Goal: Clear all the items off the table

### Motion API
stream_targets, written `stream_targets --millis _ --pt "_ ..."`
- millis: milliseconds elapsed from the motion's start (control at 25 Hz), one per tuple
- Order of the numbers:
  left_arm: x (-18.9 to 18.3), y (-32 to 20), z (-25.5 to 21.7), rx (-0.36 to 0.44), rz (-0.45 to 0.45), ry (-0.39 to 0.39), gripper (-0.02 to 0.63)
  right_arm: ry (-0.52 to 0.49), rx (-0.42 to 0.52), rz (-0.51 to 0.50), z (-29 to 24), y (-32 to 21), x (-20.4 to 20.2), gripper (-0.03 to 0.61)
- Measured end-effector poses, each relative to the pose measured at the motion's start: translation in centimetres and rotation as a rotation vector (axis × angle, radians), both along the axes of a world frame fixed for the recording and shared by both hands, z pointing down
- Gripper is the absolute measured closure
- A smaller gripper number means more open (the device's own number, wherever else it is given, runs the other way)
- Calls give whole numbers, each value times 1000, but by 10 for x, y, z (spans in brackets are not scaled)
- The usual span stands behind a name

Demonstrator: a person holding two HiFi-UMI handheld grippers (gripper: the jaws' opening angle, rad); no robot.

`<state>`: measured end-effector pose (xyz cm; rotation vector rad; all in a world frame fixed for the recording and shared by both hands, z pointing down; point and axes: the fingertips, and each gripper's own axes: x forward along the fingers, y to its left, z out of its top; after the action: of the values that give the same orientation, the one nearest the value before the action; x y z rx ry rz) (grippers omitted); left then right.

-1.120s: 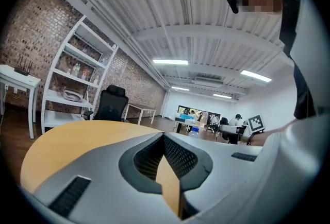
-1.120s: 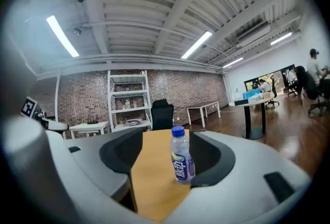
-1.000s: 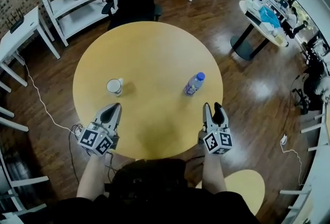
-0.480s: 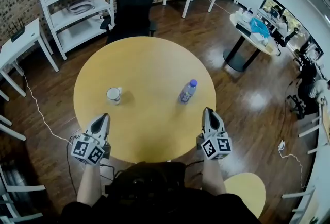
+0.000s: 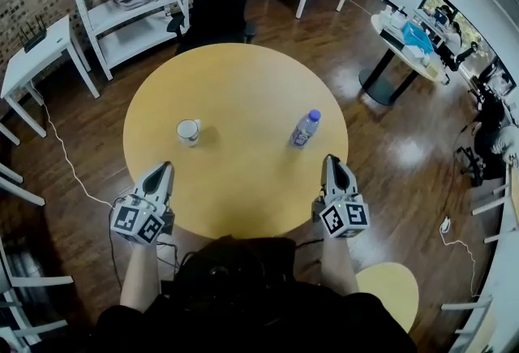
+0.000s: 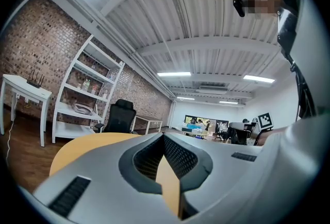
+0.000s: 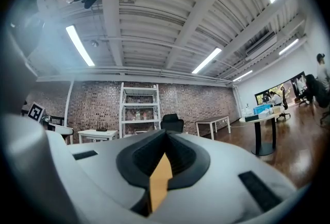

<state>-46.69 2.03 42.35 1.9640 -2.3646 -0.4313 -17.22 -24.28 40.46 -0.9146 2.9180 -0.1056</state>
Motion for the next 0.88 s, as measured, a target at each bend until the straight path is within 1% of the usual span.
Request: stream_targets --millis 240,440,640,880 --pt "-4 12 3 -28 -6 -1 612 -32 -18 8 0 4 -1 577" --pt "-8 25 10 -31 -20 19 612 0 -40 -11 11 17 -8 577" --pt "-5 28 22 -38 -22 42 612 22 -62 -7 22 22 -4 577" --pt "-7 23 17 -38 -31 35 612 18 -62 -6 20 12 0 577"
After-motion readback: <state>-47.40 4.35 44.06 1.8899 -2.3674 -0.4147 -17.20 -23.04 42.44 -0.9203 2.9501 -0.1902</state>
